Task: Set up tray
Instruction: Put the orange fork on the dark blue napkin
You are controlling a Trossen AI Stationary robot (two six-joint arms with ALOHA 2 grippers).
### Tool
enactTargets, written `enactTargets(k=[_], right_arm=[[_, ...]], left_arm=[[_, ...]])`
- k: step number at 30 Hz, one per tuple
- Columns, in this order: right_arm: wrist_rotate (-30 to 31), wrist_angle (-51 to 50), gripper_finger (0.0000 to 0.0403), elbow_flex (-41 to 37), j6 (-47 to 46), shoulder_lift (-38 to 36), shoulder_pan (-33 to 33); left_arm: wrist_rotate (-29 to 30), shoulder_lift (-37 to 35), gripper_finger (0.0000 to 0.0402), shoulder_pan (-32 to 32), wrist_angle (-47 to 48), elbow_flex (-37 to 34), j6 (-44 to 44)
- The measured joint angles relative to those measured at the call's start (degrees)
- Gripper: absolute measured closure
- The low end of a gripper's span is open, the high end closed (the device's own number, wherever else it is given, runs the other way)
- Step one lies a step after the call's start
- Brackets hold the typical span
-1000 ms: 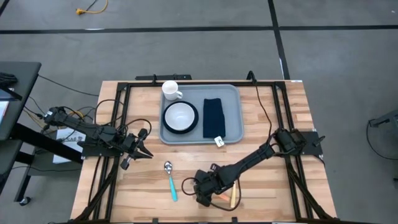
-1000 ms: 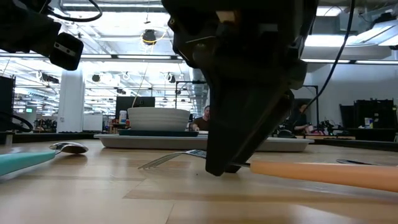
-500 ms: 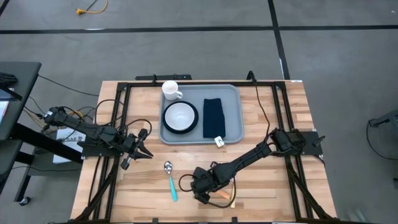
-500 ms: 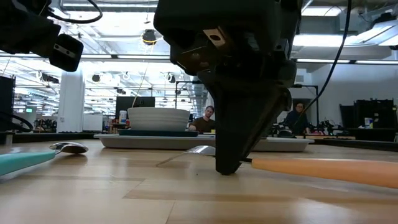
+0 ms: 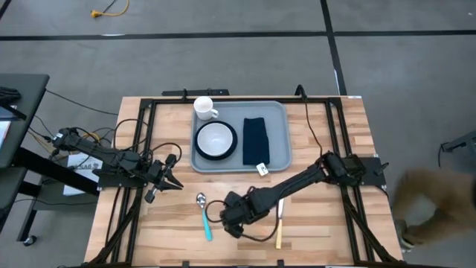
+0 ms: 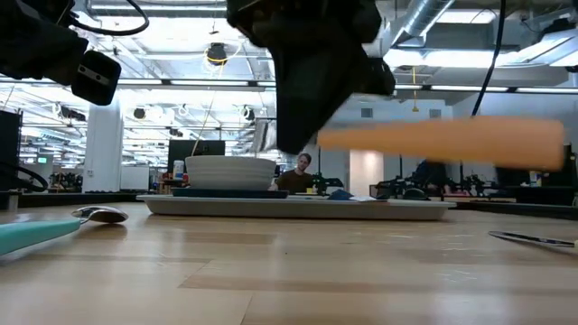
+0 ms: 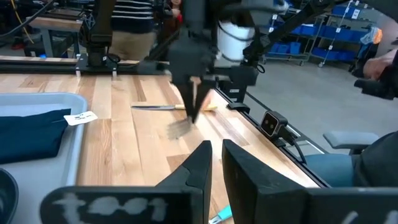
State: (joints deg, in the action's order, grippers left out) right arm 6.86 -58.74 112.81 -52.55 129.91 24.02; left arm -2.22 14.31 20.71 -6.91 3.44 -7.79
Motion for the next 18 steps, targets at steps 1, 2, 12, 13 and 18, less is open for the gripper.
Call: enactTargets(k=[1, 2, 12, 13, 18], right_arm=[[0.73, -2.45, 0.0401, 1.32, -0.31, 0.00, -0.31], [1.71, -5.04, 0.0402, 2.74, -0.54, 0.00, -0.69], [12.29, -28.41, 0.0402, 15.39, -4.47, -0.58, -7.20], [12.85, -28.87, 0.0402, 15.51, -3.97, -1.19, -8.21], [13.24, -27.23, 0.0402, 15.66, 0.66, -4.59, -14.89]], left_arm=[[0.00, -0.01, 0.0377, 0.00, 0.08, 0.00, -0.02], [0.00, -0.01, 0.0377, 0.00, 0.26, 0.00, -0.08], [0.00, 0.01, 0.0377, 0.00, 0.31, 0.00, -0.11], [0.00, 0.00, 0.0377, 0.00, 0.30, 0.00, -0.12], [0.00, 0.01, 0.0377, 0.00, 0.29, 0.00, -0.13]])
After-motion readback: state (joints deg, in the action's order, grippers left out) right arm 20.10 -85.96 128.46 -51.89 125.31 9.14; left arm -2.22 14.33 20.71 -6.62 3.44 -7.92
